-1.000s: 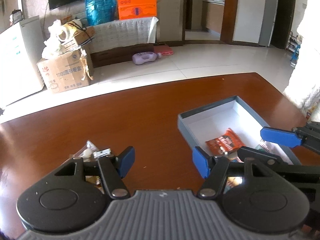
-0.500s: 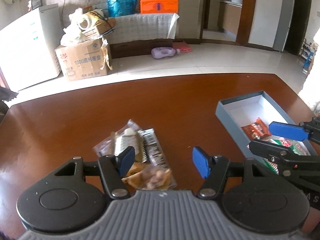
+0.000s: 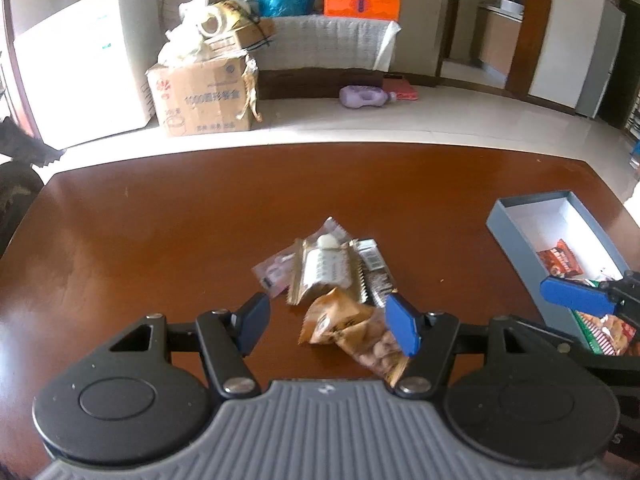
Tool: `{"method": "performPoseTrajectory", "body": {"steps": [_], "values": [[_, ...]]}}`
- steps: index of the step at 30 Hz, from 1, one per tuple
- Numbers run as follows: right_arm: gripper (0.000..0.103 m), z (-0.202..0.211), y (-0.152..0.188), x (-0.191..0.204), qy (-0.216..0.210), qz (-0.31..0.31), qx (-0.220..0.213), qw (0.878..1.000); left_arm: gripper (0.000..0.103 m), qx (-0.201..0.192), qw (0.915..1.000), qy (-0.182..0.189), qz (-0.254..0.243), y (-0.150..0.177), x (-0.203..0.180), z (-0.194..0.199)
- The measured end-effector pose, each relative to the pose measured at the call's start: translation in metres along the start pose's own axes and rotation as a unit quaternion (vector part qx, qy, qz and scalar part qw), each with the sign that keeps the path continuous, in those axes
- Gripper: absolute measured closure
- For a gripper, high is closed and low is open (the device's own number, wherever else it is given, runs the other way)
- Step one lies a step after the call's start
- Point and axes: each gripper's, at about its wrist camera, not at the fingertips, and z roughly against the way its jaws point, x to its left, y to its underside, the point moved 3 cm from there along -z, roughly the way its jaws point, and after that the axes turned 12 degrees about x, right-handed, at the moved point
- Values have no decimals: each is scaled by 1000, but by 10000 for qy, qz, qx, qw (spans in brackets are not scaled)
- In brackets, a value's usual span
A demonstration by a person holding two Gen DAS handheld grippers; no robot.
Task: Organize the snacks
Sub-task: 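Grasp the brown nut snack bag with the left tool while the right tool grasps the black tube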
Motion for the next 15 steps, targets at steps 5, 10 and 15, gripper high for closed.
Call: {"method": "performPoseTrajectory", "body": {"steps": [5, 10, 15], "values": [[55, -8, -1, 1, 22, -47, 42, 10000, 39, 123, 9994, 84, 306, 8, 4, -11], [55, -10, -1, -4, 40, -54, 60, 10000, 39, 106, 9974, 8, 714, 14, 0, -23], [55, -10, 1, -9, 73, -84, 67, 9999, 39, -107, 9919, 57, 1266, 14, 6, -26]]}}
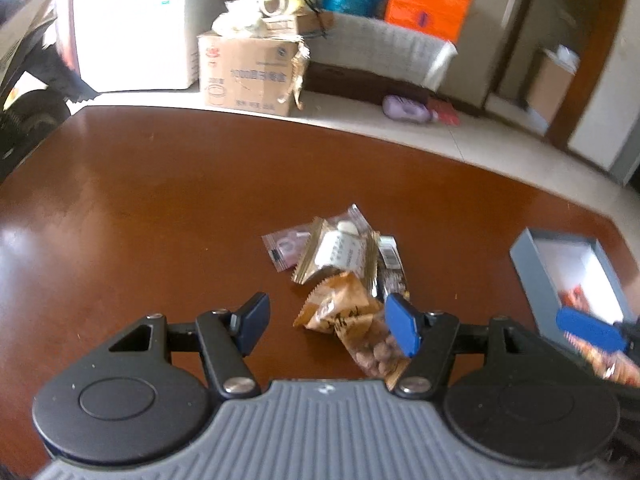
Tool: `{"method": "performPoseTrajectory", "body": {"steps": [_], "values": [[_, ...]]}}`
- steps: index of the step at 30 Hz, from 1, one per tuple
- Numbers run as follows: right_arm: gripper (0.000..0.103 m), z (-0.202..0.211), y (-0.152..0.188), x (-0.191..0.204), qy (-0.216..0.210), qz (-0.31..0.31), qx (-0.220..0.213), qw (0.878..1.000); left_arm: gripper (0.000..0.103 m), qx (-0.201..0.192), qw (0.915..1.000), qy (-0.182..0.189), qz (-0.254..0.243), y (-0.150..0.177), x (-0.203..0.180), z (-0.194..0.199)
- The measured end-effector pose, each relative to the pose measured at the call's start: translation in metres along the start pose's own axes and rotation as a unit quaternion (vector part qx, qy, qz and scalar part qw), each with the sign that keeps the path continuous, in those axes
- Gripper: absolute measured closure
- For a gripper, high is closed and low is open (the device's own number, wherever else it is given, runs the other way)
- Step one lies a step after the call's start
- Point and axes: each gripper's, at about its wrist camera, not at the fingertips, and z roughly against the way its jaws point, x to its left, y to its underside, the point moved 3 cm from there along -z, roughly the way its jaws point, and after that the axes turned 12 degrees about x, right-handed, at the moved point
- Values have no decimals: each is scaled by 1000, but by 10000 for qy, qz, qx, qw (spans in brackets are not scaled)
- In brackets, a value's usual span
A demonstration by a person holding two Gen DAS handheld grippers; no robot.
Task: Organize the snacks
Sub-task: 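Grasp the brown nut snack bag with the left tool while the right tool grasps the black tube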
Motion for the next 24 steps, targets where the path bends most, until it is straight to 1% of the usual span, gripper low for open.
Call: {"method": "performPoseTrajectory", "body": {"steps": [3, 6, 9, 13, 16, 21, 24], "values": [[55, -2, 0, -1, 7, -39, -1, 10000, 39, 18, 9997, 49, 227, -2, 3, -3], [55, -3, -2, 0, 26, -23, -17, 10000, 39, 90, 9995, 82, 293, -4, 2, -8], [55, -3, -3, 1, 15, -9, -30, 10000, 39, 61, 9992, 42, 392, -4, 1, -13], [55, -3, -1, 0, 23, 12, -33, 10000, 39, 115, 9990, 23, 442, -3, -1, -24], [55, -3, -2, 0, 34, 24, -39, 10000, 39, 129, 9992, 25, 378, -2, -4, -29], [55, -6, -5, 1, 49, 52, -24, 10000, 39, 65, 9999, -85, 50, 3, -4, -31], [55, -11, -8, 2, 52, 63, 6, 10000, 39, 141, 9998, -104, -11, 3, 1, -32]]}}
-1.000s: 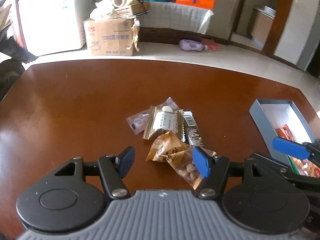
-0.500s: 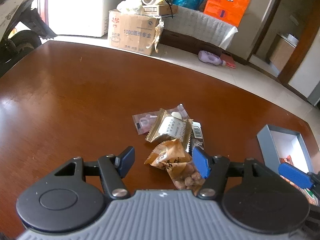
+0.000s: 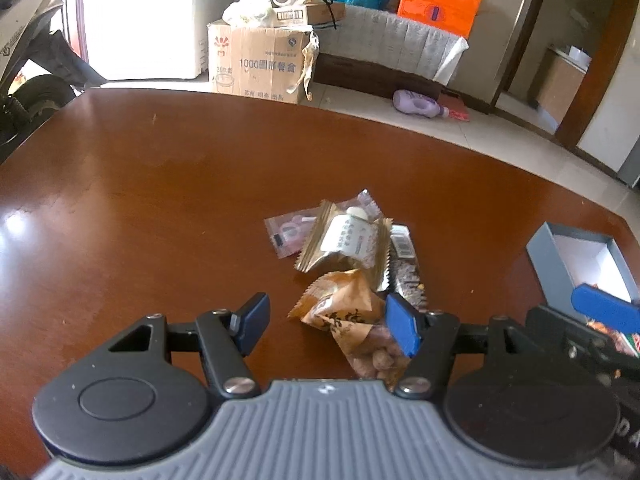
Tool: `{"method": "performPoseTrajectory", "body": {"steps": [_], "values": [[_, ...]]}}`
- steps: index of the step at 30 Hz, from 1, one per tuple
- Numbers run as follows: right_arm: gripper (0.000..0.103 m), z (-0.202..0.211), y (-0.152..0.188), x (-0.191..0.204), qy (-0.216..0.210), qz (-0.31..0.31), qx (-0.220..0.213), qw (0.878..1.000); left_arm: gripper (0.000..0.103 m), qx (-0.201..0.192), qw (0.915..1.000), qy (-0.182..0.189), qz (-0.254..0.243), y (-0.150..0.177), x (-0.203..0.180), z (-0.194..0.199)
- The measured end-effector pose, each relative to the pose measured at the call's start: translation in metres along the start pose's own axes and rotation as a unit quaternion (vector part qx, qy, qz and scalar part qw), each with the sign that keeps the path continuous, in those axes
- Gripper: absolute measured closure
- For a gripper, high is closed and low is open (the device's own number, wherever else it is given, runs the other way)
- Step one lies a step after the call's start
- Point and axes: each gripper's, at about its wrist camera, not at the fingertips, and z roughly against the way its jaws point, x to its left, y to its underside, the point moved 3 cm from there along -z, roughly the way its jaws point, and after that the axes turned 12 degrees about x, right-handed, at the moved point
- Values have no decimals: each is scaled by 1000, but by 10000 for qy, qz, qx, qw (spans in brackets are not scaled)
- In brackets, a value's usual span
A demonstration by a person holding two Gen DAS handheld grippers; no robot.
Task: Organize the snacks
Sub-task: 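Grasp the brown nut snack bag with the left tool while the right tool grasps the black tube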
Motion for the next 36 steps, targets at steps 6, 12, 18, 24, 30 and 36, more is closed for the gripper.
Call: {"method": "performPoseTrajectory", "body": {"steps": [6, 12, 18, 24, 30, 36], "values": [[54, -9, -2, 5, 3, 20, 68, 10000, 39, 74, 9996, 95, -249, 2, 14, 2], [54, -22, -7, 13, -84, 5, 170, 9998, 39, 161, 9993, 144, -305, 3, 28, 8], [55, -38, -15, 35, -312, 165, 264, 9990, 39, 197, 9992, 212, -283, 6, 31, 17], [58, -56, -18, 42, -285, 307, 425, 9982, 39, 417, 9983, 392, -50, 8, 34, 12], [59, -69, -14, 43, -239, 428, 558, 9972, 39, 414, 9983, 398, -14, 13, 34, 7], [59, -77, -14, 50, -275, 540, 580, 9965, 39, 476, 9983, 318, -141, 8, 40, 8]]}}
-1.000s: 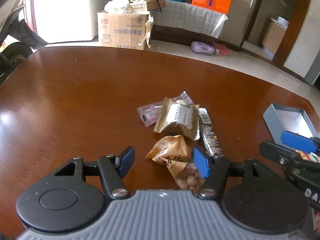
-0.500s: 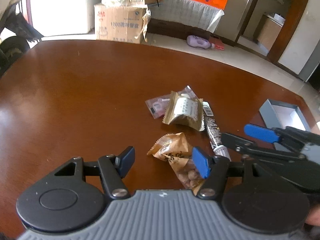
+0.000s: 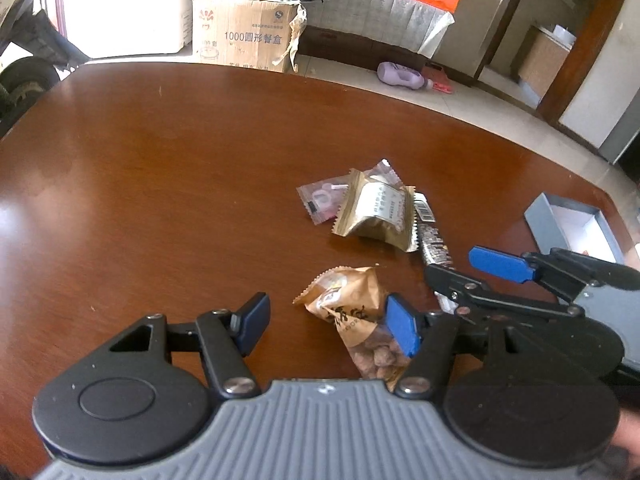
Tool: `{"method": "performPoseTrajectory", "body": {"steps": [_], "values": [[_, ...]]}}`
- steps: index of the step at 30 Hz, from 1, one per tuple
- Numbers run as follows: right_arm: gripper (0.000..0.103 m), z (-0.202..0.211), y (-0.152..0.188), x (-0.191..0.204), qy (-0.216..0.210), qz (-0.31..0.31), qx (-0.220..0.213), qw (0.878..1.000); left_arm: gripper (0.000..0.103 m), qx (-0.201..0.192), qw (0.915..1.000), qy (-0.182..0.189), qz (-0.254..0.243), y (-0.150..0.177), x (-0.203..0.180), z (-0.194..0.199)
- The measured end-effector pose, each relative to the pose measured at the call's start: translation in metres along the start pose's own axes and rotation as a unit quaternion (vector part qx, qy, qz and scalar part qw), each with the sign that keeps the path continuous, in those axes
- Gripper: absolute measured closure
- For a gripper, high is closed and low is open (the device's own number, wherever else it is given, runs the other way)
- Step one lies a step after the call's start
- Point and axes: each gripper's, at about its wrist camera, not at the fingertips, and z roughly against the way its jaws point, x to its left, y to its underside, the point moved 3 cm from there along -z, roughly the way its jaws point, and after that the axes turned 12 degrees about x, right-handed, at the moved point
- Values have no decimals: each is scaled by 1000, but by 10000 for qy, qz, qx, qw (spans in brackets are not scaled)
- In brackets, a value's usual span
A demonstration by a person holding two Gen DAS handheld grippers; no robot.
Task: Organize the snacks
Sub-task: 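Grasp the brown nut snack bag with the left tool while the right tool grasps the black tube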
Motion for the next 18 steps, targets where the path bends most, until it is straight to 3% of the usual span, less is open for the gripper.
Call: {"method": "performPoseTrajectory", "body": {"steps": [8, 18], "values": [[62, -10, -5, 9, 77, 131, 80, 9999, 39, 45, 9999, 92, -45, 1, 3, 7], [67, -23, -2, 6, 144, 152, 173, 9996, 39, 23, 9998, -198, 64, 6, -4, 4]]}}
